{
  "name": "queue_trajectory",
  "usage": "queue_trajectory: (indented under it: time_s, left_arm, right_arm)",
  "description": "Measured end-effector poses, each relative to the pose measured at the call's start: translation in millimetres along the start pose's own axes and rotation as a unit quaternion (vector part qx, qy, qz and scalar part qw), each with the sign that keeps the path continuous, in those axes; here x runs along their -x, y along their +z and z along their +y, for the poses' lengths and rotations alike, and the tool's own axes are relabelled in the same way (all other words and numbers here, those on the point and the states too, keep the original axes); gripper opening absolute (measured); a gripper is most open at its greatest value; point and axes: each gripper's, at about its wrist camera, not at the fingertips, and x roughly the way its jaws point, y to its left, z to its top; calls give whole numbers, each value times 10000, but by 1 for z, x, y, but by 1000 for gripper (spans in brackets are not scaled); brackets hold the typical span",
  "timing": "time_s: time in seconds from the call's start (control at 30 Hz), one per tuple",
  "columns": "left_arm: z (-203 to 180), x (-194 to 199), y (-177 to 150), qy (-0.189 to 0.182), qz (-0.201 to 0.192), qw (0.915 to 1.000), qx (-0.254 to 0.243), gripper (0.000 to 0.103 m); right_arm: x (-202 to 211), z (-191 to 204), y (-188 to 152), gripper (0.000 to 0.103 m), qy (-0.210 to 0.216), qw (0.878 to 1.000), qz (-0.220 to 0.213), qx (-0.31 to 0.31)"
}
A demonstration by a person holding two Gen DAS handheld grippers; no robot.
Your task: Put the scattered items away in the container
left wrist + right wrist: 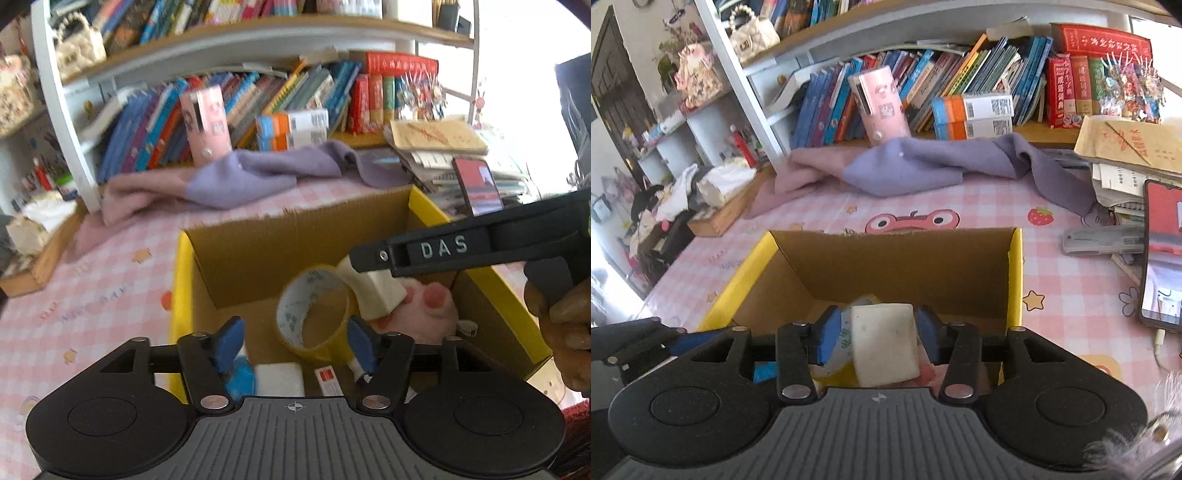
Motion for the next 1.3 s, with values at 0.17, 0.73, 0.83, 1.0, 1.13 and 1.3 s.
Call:
queue_trajectory:
  time_s: [0.17,0.73,0.83,1.0,1.13,1.3]
  left_arm:
    - [9,26,3,104,-394,9991,124,82]
    - [32,96,-32,569,-903,9906,851,95]
    - [31,106,-44,546,-890,9919,722,95]
    - [42,129,-64,547,-1040,9905,713,95]
    - [55,145,-82,634,-1176,9877,810,95]
    - [72,161,-105,684,-1098,9876,888,95]
  right_arm:
    - [16,6,-3,53,-32,9998,-199,-20]
    - [80,60,-46,66,-308,9974,-552,336]
    - [88,70,-54,66,-415,9968,-618,284]
    - [101,92,-72,66,-549,9960,-653,284]
    - [110,115,-86,66,-701,9940,-741,398]
    - [117,138,-106,66,-875,9925,-764,377]
